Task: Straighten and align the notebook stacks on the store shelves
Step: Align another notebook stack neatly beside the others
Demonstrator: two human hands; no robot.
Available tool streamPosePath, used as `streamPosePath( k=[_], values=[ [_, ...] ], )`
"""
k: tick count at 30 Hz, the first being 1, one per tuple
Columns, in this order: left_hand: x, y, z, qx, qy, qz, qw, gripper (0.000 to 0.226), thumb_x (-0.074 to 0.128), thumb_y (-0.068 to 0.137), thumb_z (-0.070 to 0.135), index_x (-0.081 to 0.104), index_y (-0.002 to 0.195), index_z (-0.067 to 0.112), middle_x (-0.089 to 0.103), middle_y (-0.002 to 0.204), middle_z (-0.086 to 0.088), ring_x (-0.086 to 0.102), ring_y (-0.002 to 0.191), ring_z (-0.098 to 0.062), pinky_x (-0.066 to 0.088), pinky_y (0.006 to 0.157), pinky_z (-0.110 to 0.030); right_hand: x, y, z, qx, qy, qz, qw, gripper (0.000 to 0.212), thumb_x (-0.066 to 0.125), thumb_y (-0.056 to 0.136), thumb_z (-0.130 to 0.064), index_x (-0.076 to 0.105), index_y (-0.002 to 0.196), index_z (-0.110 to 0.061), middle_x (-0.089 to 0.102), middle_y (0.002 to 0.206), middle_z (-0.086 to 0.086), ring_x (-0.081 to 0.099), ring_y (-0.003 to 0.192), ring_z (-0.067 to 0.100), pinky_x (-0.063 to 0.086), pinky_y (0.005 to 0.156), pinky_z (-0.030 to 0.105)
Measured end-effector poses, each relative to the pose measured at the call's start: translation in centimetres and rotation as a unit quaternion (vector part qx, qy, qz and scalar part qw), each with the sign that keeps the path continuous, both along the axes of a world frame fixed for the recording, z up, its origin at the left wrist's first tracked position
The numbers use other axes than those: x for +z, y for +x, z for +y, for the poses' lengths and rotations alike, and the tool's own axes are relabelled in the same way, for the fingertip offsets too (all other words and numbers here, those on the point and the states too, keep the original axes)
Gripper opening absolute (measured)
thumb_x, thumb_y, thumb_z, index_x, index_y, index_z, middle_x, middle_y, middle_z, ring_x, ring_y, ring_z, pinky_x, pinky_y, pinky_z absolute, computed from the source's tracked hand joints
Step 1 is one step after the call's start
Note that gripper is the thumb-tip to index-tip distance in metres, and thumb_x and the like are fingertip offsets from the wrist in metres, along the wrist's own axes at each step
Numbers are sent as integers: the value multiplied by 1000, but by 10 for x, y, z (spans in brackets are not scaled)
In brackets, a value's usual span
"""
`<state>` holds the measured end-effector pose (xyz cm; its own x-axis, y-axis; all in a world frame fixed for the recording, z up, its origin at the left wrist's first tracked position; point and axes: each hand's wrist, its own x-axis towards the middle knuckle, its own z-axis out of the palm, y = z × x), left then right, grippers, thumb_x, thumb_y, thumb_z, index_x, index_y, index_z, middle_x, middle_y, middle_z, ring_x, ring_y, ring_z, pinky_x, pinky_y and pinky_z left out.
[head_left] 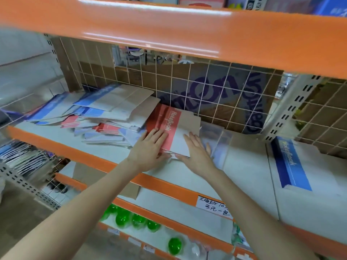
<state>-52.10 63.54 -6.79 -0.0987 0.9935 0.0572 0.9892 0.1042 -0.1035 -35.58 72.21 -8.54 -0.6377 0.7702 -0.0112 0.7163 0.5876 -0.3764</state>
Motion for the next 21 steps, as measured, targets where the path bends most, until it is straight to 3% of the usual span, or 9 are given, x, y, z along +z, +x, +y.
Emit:
streamPosePath(
  k=[3,5,8,10,12,14,19,21],
  values=[
    [-4,4,-16,-7,23,26,999,62,33,99,41,9,151,16,12,158,-2,8,145,-20,3,116,-36,2,2,-20,-8,9,-17,1000,68,45,98,-41,8,152,-22,0,160,-1,-2,146,12,0,115,45],
    [-2,8,-27,-10,45,19,999,57,38,98,22,16,150,14,19,156,-5,15,143,-21,7,115,-36,2,5,-35,-6,21,-26,999,62,41,100,-21,6,152,-23,-2,160,-1,-3,146,11,0,115,44],
    [4,22,-45,-51,112,-4,992,55,54,81,-2,46,135,2,48,138,-18,45,129,-31,32,108,-43,1,13,-61,-25,38,-32,998,72,35,92,4,5,152,-24,-2,160,-1,-4,146,11,-4,116,42],
    [3,29,-54,-92,170,-10,981,47,49,77,-6,57,123,-3,59,125,-22,56,116,-36,42,98,-49,0,21,-77,-40,59,-37,997,78,34,88,9,5,152,-24,-1,160,0,-3,146,11,-5,116,41],
    [4,38,-63,-91,123,9,988,52,34,89,0,37,142,4,39,146,-15,36,136,-28,25,112,-44,0,32,-92,-58,68,-33,995,80,32,87,12,5,152,-25,1,160,0,-2,147,13,-5,116,41],
    [3,46,-68,-96,94,-16,991,57,31,95,3,19,149,13,22,155,-4,17,143,-20,9,116,-40,1,45,-104,-74,72,-23,994,84,35,85,15,6,152,-25,3,160,1,0,147,14,-4,116,40],
    [18,83,-72,-145,136,-25,980,58,38,94,3,25,148,19,26,154,0,19,143,-19,7,116,-41,9,90,-125,-126,119,3,985,87,44,82,12,7,152,-23,7,160,1,3,147,14,-7,116,40],
    [28,108,-72,-175,165,-44,970,57,42,87,-3,40,141,12,42,146,-6,35,137,-26,19,113,-48,14,113,-129,-154,147,14,977,87,43,81,12,7,152,-22,7,160,2,3,147,14,-8,116,40]
  ],
)
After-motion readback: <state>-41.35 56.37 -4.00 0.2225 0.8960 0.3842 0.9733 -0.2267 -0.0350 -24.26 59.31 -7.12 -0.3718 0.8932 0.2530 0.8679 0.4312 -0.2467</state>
